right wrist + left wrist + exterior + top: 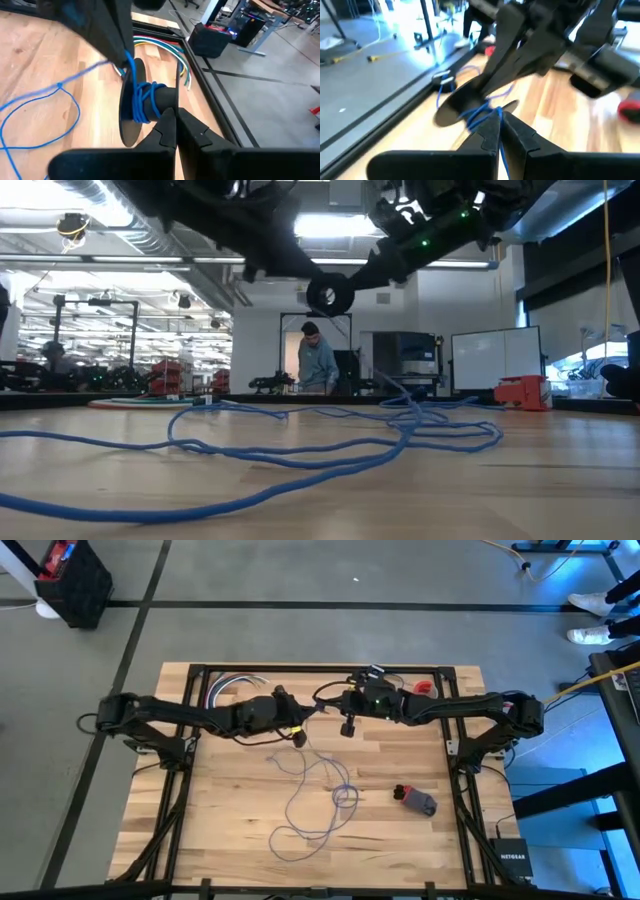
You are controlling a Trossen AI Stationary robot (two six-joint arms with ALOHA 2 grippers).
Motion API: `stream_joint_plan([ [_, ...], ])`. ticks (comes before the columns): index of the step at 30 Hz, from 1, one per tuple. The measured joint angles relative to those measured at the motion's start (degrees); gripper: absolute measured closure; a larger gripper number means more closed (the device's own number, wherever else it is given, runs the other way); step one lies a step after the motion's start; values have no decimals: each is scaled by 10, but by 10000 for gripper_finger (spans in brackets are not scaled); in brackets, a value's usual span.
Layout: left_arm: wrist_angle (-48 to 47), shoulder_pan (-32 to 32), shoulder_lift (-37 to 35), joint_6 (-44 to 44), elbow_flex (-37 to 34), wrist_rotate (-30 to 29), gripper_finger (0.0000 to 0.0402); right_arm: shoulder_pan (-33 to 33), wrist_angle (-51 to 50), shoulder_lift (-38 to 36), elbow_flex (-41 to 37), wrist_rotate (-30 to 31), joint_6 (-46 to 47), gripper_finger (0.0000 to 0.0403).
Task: Coil cords
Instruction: Coil the blue wire onto the spool
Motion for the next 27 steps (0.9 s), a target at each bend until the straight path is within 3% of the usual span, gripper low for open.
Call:
stream_joint_plan([
  [12, -144, 28, -33, 92, 0, -19, 396, -1, -16, 0, -3, -87, 41, 400],
  [22, -178, 18, 10, 56, -1, -6, 393, -1, -1, -37, -2, -86, 55, 400],
  [27, -209, 17, -2, 3, -1, 20, 347, -1, -33, -63, -2, -66, 52, 400],
])
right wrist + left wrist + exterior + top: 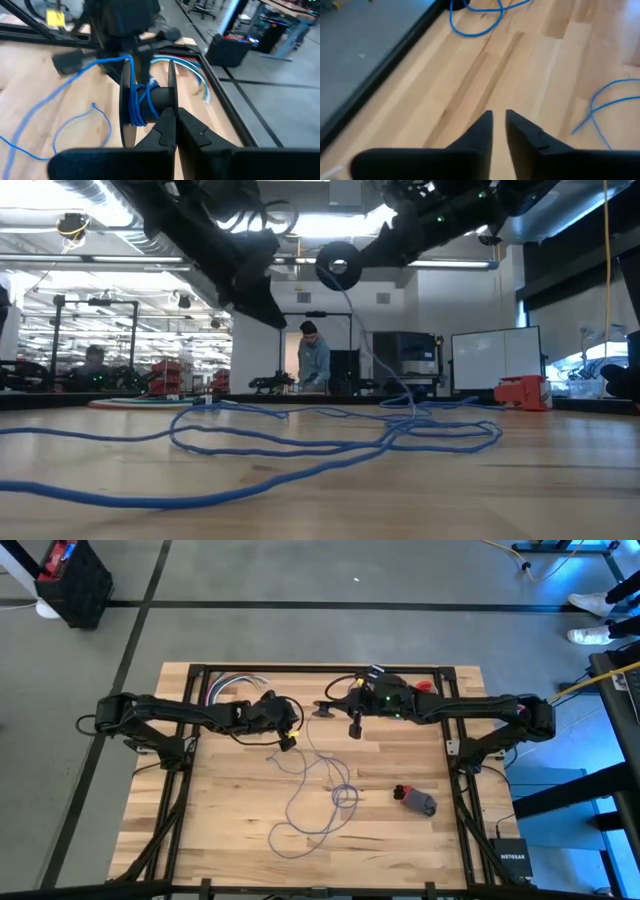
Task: Coil cords
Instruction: Coil the blue wire onto the spool
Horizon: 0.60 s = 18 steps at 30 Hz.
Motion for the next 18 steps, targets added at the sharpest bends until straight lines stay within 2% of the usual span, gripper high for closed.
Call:
stream_joint_plan([
  [3, -1, -6, -21, -33, 0, 85, 304, 0, -23, -8, 0, 23, -7, 400],
  [5, 6, -16, -27, -54, 0, 117, 280, 0, -29, -8, 0, 39, -16, 400],
  [8, 89, -42, -17, -80, -22, 107, 257, 0, -48, -8, 0, 55, -18, 400],
  [12, 215, -67, 15, -124, -61, 87, 250, 0, -57, -8, 0, 56, -18, 400],
  [18, 292, -66, 46, -183, -77, 85, 249, 0, -52, -8, 0, 56, -21, 400],
])
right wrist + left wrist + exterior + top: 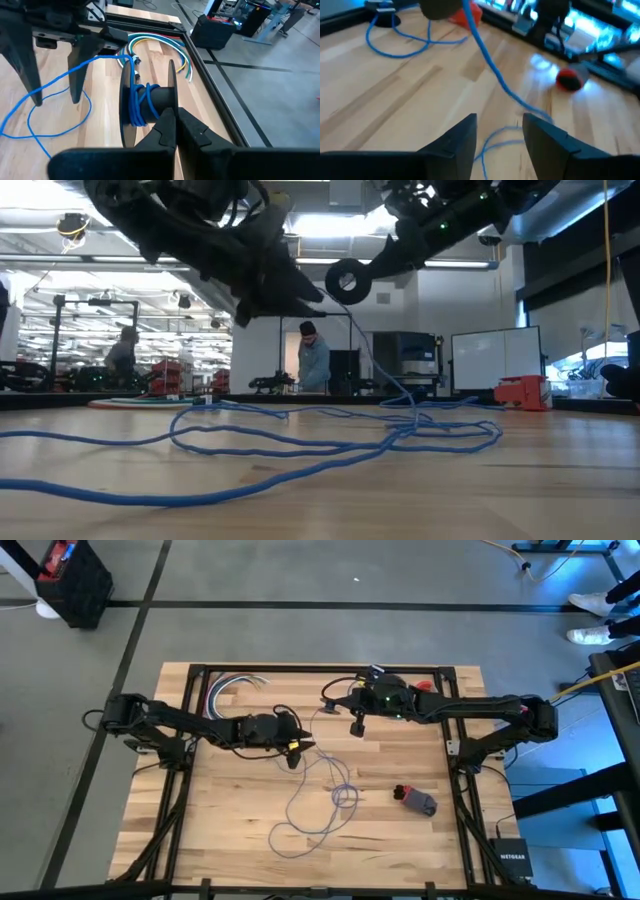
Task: Coil cords
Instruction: Coil the blue wire onto the spool
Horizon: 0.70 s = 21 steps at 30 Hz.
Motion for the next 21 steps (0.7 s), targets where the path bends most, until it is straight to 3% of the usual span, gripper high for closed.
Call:
stream_joint_plan([
  [2, 13, 3, 0, -12, 0, 8, 249, 0, 0, 0, 0, 0, -2, 400],
  [6, 1, 13, -1, -24, 0, 101, 249, 0, -2, 0, 0, 0, -12, 400],
  [8, -12, 13, -2, -23, 0, 120, 249, 0, -3, 0, 0, 0, -13, 400],
  [21, 24, 25, -2, -34, 1, 120, 249, 0, 2, 0, 0, 0, -12, 400],
])
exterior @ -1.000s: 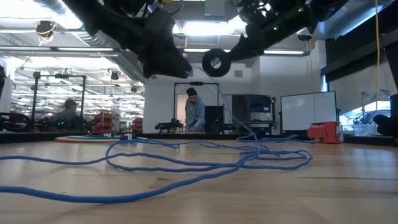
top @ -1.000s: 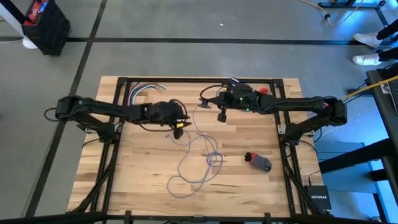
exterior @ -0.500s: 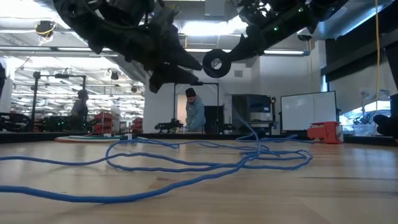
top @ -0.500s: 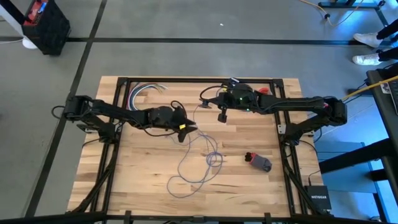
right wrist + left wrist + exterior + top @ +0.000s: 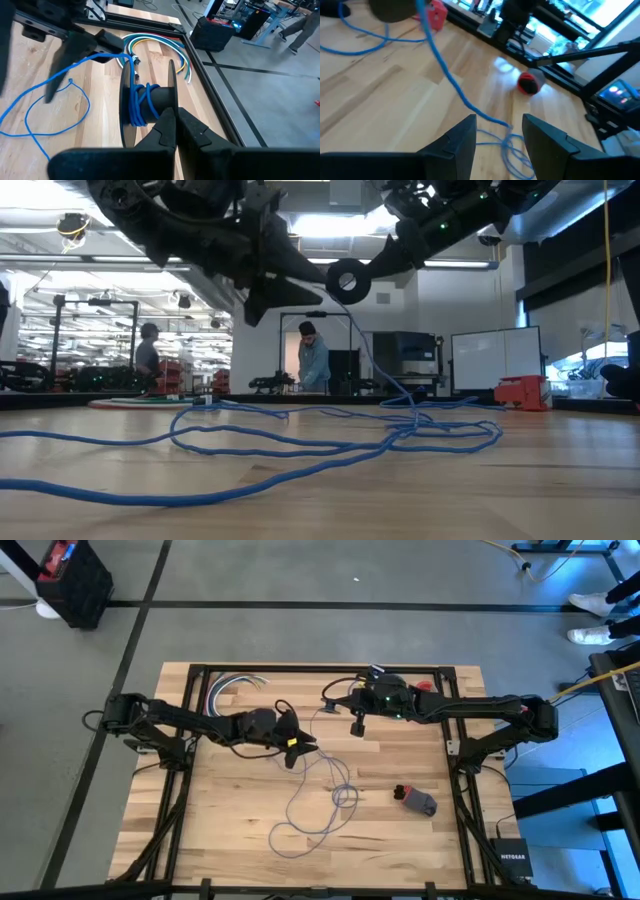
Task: Coil cords
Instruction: Coil the blue wire onto the spool
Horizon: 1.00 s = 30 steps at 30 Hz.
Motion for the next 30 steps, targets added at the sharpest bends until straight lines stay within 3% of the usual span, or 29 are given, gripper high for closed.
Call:
stream_joint_plan([
  [9, 3, 9, 0, 2, 0, -45, 271, 0, -1, 0, 0, 0, 0, 400],
  [14, 2, 9, 0, 21, 0, -47, 318, 0, 0, 0, 0, 0, 0, 400],
  [20, -8, 13, 2, 79, 0, -91, 394, 0, 1, 0, 0, -20, 20, 400],
  [25, -43, 37, 0, 104, 0, -151, 398, 0, 3, 0, 0, -72, 48, 400],
  [30, -12, 54, 18, 98, 0, -155, 399, 0, 65, 0, 0, -113, 94, 400],
])
